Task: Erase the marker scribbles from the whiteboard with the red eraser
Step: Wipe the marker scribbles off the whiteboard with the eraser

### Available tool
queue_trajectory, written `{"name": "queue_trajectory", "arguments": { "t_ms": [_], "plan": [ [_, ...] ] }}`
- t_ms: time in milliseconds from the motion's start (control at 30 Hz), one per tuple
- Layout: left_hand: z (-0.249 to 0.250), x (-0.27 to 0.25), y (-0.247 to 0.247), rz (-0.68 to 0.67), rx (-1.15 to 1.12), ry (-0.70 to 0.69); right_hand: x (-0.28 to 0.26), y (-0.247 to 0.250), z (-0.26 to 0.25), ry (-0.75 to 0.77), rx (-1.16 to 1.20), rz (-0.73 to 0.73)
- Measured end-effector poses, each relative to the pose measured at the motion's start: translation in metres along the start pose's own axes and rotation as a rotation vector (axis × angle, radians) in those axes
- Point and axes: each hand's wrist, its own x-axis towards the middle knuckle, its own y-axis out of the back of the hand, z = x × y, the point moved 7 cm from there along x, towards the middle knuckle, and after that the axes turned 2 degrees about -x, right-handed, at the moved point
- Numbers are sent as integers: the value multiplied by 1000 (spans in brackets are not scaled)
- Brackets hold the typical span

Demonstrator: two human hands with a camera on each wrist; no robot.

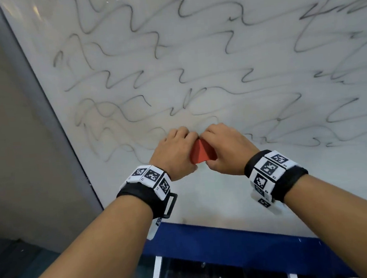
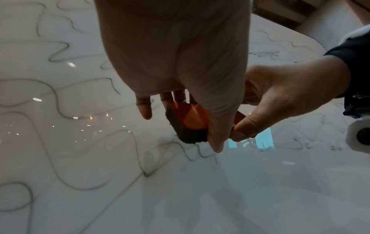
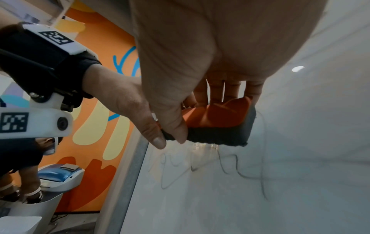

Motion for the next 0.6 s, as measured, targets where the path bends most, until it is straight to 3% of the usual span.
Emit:
{"name": "queue_trajectory", "arguments": {
  "t_ms": [300,600],
  "plan": [
    [-37,18,58,155,56,64,61,38,-15,118,-137,177],
    [-50,28,120,312,170,107,97,91,-27,139,-226,312]
  ]
}}
